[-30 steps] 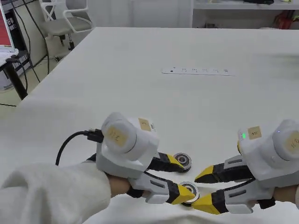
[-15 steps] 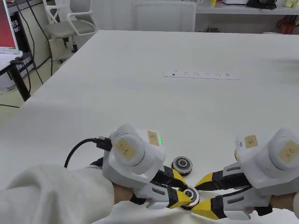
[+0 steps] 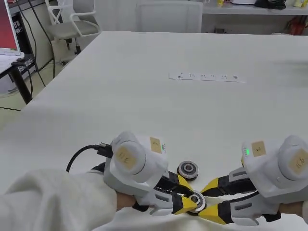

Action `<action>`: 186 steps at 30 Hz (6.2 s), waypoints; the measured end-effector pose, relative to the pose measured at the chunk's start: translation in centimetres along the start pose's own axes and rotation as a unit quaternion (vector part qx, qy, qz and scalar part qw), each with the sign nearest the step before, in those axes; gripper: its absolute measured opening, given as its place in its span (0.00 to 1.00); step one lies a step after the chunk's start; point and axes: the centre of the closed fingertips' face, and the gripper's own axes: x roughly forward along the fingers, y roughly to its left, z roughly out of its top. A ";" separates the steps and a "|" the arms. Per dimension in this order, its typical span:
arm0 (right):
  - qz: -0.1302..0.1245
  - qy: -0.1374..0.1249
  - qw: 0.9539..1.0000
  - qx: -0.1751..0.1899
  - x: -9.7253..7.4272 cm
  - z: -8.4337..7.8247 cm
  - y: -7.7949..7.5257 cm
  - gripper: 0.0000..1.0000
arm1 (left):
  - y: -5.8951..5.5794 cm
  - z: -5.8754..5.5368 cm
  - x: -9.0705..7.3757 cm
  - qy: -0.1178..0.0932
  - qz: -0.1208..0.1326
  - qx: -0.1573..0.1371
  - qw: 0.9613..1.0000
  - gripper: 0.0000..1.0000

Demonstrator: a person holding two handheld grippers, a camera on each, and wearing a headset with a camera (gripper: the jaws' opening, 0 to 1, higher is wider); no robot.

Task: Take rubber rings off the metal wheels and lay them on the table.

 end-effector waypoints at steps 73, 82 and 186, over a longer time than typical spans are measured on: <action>0.007 -0.017 0.943 0.333 -1.4 -0.3 -0.9 0.00 | 0.3 -0.1 0.0 -0.006 0.003 -0.005 1.000 0.14; 0.024 -0.044 0.918 0.393 -1.4 0.5 -0.5 0.00 | 0.4 -0.1 0.1 -0.011 0.004 -0.002 1.000 0.14; 0.019 -0.139 0.925 0.352 -1.2 6.0 -0.9 0.00 | 1.4 1.8 -9.7 -0.107 0.082 -0.094 0.986 0.78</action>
